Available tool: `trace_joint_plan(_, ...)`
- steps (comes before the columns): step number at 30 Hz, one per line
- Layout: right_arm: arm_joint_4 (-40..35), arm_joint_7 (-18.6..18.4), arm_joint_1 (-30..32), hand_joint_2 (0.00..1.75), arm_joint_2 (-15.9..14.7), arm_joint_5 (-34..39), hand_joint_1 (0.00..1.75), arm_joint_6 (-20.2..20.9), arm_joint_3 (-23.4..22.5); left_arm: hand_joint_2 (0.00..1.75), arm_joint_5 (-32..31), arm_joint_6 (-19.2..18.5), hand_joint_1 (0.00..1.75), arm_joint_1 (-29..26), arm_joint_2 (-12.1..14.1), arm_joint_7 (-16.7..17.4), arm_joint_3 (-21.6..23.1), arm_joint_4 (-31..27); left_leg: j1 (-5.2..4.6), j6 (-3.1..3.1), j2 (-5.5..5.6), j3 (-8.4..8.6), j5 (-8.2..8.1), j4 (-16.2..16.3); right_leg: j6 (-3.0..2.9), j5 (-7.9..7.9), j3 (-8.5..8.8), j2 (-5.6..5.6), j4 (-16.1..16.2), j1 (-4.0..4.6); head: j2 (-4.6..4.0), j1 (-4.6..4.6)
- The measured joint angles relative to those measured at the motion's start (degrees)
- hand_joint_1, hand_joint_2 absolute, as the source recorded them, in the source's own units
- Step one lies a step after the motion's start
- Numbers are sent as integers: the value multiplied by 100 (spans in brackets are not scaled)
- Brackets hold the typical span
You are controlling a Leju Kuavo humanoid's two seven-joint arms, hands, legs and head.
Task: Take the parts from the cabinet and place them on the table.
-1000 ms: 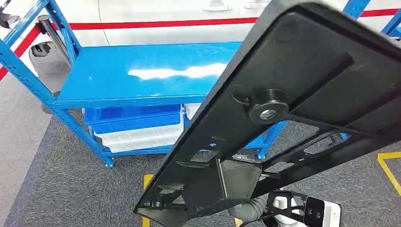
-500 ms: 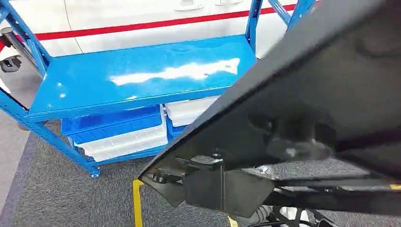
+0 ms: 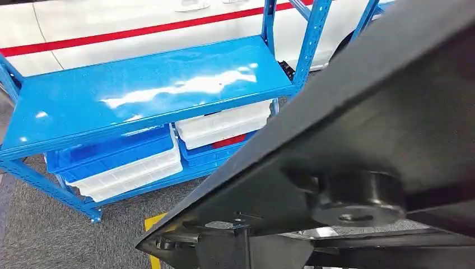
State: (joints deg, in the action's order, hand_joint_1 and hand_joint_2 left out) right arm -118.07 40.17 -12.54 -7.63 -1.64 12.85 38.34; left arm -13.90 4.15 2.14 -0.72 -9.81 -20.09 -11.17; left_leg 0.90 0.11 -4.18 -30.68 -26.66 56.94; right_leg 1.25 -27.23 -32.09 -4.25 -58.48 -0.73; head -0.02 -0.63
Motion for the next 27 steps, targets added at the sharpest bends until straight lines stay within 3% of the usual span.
trace_joint_plan(3,0,0,-6,175,-2,2,175,2,4,175,0,0,0,-3,0,0,-2,0,-20,-12,-8,-5,-8,10,-13,-5,4,-6,6,20,0,0)
trace_joint_plan(4,-2,-2,-20,175,-15,17,175,9,59,175,11,15,0,-2,0,-15,-20,0,-42,-73,-75,-12,-18,39,-104,45,-48,131,8,41,0,-2)
trace_joint_plan(5,-6,-2,-21,175,-26,24,175,20,92,175,20,33,0,16,-9,-31,-44,0,-26,-165,-211,11,-24,28,-214,86,-83,276,35,42,0,-2)
trace_joint_plan(6,-15,-2,-21,175,-26,22,175,20,98,175,31,44,0,19,-15,-33,-52,0,2,-199,-54,-24,-125,112,-254,112,-72,315,57,18,0,-2)
trace_joint_plan(7,-17,-4,-42,175,-26,20,175,22,107,175,46,55,0,12,-26,-35,-74,0,9,-207,164,-145,-335,386,-288,126,-91,359,60,13,0,-4)
trace_joint_plan(8,-17,-2,-40,175,-24,4,175,26,127,175,57,70,0,2,-33,-35,-100,0,14,-218,279,-340,-588,838,-310,139,-106,409,60,16,0,-2)
trace_joint_plan(10,-18,-2,-31,175,-26,-15,175,35,157,175,66,85,0,-25,-33,-35,-133,0,13,-229,359,-749,-945,1737,-335,157,-134,542,54,44,0,-2)
trace_joint_plan(11,-17,-2,-21,175,-26,-31,175,39,170,175,72,94,0,-37,-33,-33,-138,0,13,-216,363,-830,-930,1903,-341,161,-137,617,50,58,0,-2)
trace_joint_plan(12,-17,-4,-12,175,-26,-42,175,42,179,175,74,101,0,-44,-37,-33,-142,0,9,-194,366,-762,-770,1752,-340,162,-133,688,44,69,0,-2)
trace_joint_plan(14,-18,-4,-9,175,-26,-50,175,48,188,175,79,105,0,-41,-46,-35,-160,0,2,-123,431,-336,-260,862,-339,163,-111,830,33,94,0,-2)
trace_joint_plan(15,-22,-4,-7,175,-26,-57,175,59,192,175,81,118,0,-46,-44,-39,-173,0,-6,-61,663,-77,-13,312,-335,165,-107,891,31,85,0,-2)
trace_joint_plan(16,-31,-4,-6,175,-26,-63,175,70,194,175,87,118,0,-52,-35,-39,-186,0,1,-5,846,-7,-86,143,-304,178,-126,939,21,112,0,-2)
trace_joint_plan(18,-35,-4,16,175,-26,-79,175,92,208,175,94,127,0,-31,-39,-48,-210,0,-35,-20,765,15,-75,55,-227,211,-191,1051,13,50,0,-2)
trace_joint_plan(20,-50,-4,56,175,-26,-90,175,98,210,175,105,144,0,-16,-42,-48,-254,0,-42,24,674,30,-26,-5,-140,257,-208,1165,47,48,0,-2)
trace_joint_plan(21,-68,-4,71,175,-28,-103,175,101,210,175,111,144,0,-14,-75,-48,-267,0,25,39,565,66,31,-88,-127,203,-214,1009,-15,59,0,-2)
trace_joint_plan(22,-77,-7,60,175,-28,-103,175,109,212,175,116,153,0,-18,-74,-48,-275,0,17,84,519,73,46,-125,-107,29,-319,720,-209,94,0,0)
trace_joint_plan(23,-79,-7,61,175,-28,-105,175,116,214,175,118,155,0,-24,-79,-39,-278,0,12,93,446,59,51,-125,-81,-199,-503,580,-580,80,0,0)
trace_joint_plan(25,-79,-7,77,175,-28,-105,175,131,218,175,127,173,0,-45,-90,-15,-284,0,2,95,298,41,49,-118,-25,-583,-924,492,-1453,34,0,0)
trace_joint_plan(26,-77,-7,77,175,-31,-105,175,146,220,175,140,186,0,-46,-90,7,-295,0,3,92,219,35,47,-114,4,-609,-1036,481,-1685,10,0,0)
trace_joint_plan(27,-76,-7,77,175,-31,-105,175,155,223,175,140,190,0,-44,-98,7,-308,0,5,84,146,38,42,-113,28,-494,-986,464,-1608,-17,0,0)
